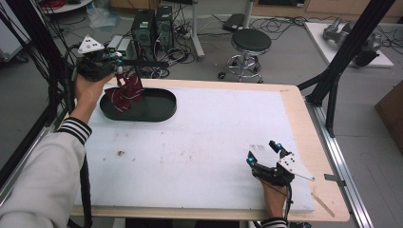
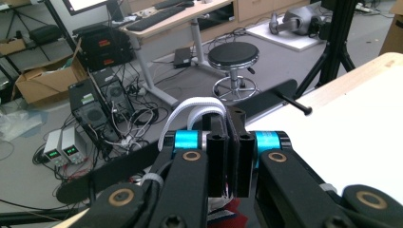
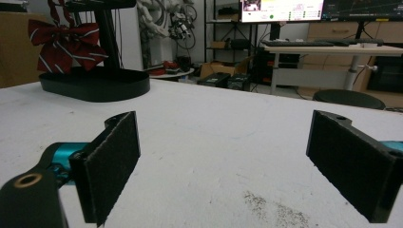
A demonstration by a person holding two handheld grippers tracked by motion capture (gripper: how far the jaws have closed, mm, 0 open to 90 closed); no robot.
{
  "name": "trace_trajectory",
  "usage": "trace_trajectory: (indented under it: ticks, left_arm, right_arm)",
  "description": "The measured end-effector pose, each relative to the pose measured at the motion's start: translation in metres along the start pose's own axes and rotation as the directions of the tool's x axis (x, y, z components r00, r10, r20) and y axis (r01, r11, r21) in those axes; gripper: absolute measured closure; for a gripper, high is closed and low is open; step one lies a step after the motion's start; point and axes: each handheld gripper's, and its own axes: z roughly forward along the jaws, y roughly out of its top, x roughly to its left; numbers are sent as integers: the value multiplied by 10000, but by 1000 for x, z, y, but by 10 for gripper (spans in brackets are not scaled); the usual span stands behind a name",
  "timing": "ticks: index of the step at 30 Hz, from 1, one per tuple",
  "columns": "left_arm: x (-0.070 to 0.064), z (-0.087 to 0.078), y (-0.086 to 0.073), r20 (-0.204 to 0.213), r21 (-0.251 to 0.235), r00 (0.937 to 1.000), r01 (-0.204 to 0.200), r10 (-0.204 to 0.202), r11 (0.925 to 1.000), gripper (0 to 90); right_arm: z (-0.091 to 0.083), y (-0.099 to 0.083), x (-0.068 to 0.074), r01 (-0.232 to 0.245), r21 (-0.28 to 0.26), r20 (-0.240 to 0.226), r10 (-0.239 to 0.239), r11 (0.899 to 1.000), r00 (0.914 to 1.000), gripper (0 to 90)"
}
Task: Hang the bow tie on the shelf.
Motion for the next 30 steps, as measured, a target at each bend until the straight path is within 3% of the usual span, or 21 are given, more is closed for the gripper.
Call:
trace_trajectory:
  ticks: [15,22,27,30]
  left_arm:
    - [21,14,13,-255,-364,9997,49,-58,9993,875]
    - [35,35,13,-225,-418,9989,405,-415,9983,875]
    - [38,40,12,-105,-438,9988,481,-486,9979,874]
    - [37,40,12,-120,-481,9994,319,-325,9983,874]
  right_arm:
    - [0,0,0,3,-3,2,-3,10000,10000,99]
    - [0,0,-1,13,-50,32,-13,10000,10000,99]
    - [0,0,0,-2,-6,56,2,10000,10000,99]
    - [0,0,0,-12,-1,56,12,10000,10000,99]
